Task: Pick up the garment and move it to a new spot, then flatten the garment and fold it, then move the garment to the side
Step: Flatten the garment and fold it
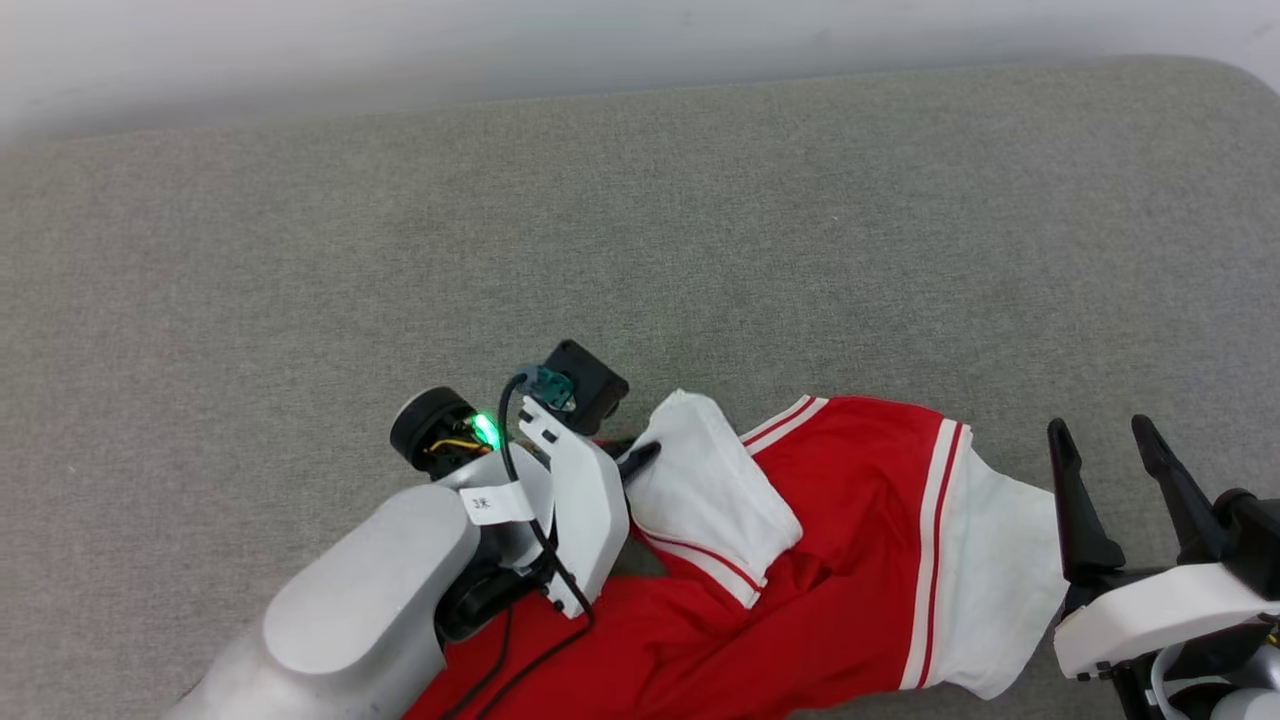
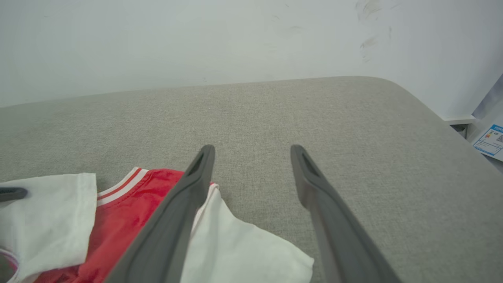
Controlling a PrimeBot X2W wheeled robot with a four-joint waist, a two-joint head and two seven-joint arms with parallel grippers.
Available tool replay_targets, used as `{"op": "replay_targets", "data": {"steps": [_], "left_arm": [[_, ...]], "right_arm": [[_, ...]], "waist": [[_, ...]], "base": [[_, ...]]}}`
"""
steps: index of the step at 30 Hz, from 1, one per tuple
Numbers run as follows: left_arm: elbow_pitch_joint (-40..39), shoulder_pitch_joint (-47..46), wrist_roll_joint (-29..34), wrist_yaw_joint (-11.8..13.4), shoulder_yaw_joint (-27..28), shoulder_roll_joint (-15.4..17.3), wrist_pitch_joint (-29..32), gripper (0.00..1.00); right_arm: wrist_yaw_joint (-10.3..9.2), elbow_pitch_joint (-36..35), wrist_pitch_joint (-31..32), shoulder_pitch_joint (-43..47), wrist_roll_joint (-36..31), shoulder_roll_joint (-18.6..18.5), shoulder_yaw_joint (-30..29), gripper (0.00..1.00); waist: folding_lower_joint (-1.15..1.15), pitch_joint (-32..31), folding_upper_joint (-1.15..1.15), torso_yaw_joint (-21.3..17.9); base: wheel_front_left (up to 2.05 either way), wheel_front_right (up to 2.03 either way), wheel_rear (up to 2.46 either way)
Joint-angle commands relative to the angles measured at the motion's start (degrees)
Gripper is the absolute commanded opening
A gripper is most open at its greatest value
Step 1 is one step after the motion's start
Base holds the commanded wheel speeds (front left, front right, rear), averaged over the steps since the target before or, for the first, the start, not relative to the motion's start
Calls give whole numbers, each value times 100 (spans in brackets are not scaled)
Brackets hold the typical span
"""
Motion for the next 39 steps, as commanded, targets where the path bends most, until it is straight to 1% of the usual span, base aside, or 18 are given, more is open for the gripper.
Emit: {"op": "replay_targets", "data": {"steps": [1,3,6,12,16,19,22,23,30,32,33,34,39], "left_arm": [[-51,-107,102,-2,65,51,-242,0],[-117,-128,179,53,163,96,-501,0],[-235,-100,278,206,373,242,-887,0],[-440,329,327,605,824,703,-1538,0],[-400,765,154,803,1087,1061,-1722,0],[-305,1142,-43,955,1269,1209,-1840,0],[-77,1539,-339,1080,1470,1220,-1997,0],[37,1647,-427,1085,1531,1213,-2067,0],[875,2145,-1001,973,1734,850,-2393,0],[1033,2184,-1037,948,1750,743,-2518,60],[1072,2203,-1039,950,1757,688,-2615,98],[1100,2218,-1018,972,1780,649,-2736,100],[1102,2280,-790,1070,1852,541,-3478,100]], "right_arm": [[-4,30,-24,-56,24,7,-25,100],[-4,41,-8,-22,24,7,-64,100],[-4,51,32,18,15,6,-134,100],[-4,16,130,107,-27,7,-249,100],[-4,-34,194,145,-47,7,-272,100],[-4,-63,243,192,-50,7,-304,100],[-4,-107,283,208,-44,7,-310,100],[-4,-116,296,210,-39,7,-311,100],[-4,-180,381,247,-36,7,-277,100],[-4,-196,399,263,-43,7,-267,100],[-4,-214,403,280,-46,7,-266,100],[-4,-227,408,297,-51,7,-267,100],[-4,-292,454,405,-17,7,-265,100]], "waist": [[0,-53,0,52],[0,-101,0,106],[0,-192,0,211],[0,-370,0,448],[0,-462,0,616],[0,-510,0,727],[0,-525,0,808],[0,-526,0,824],[0,-573,0,868],[0,-621,0,864],[0,-645,0,862],[0,-678,0,860],[0,-825,0,852]], "base": [[0,0,0],[0,0,0],[0,0,0],[0,0,0],[0,0,0],[0,0,0],[0,0,0],[0,0,0],[0,0,0],[0,0,0],[0,0,0],[0,0,0],[0,0,0]]}}
